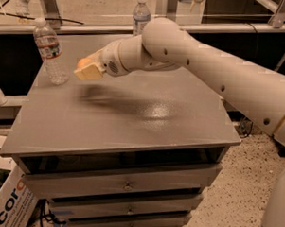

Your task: Move orange near water bottle

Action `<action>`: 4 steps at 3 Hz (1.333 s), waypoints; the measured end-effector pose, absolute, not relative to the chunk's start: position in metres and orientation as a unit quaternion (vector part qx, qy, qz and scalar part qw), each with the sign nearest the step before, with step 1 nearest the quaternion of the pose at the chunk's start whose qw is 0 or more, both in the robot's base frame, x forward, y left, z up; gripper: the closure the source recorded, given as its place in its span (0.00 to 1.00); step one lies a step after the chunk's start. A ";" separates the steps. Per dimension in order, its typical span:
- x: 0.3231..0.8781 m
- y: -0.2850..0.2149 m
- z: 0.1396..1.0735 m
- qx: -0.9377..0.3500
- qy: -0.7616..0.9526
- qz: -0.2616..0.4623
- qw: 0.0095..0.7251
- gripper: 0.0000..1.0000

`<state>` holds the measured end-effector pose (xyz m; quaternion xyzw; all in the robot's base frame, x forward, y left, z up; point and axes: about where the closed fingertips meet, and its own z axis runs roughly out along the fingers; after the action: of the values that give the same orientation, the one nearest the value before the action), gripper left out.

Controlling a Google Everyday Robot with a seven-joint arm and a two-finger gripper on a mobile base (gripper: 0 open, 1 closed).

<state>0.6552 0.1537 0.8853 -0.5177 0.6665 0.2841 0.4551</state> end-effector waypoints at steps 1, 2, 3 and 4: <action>0.665 0.179 0.870 -0.520 0.667 0.289 0.449 1.00; 0.678 0.208 0.849 -0.520 0.666 0.301 0.442 1.00; 0.679 0.213 0.841 -0.520 0.664 0.307 0.440 1.00; 0.680 0.216 0.836 -0.520 0.667 0.312 0.433 0.82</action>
Offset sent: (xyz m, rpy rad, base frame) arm 0.0312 0.0610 -0.0381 0.0130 0.0317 0.0222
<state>0.6800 0.2161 0.8360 -0.5201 0.6665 0.3122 0.4333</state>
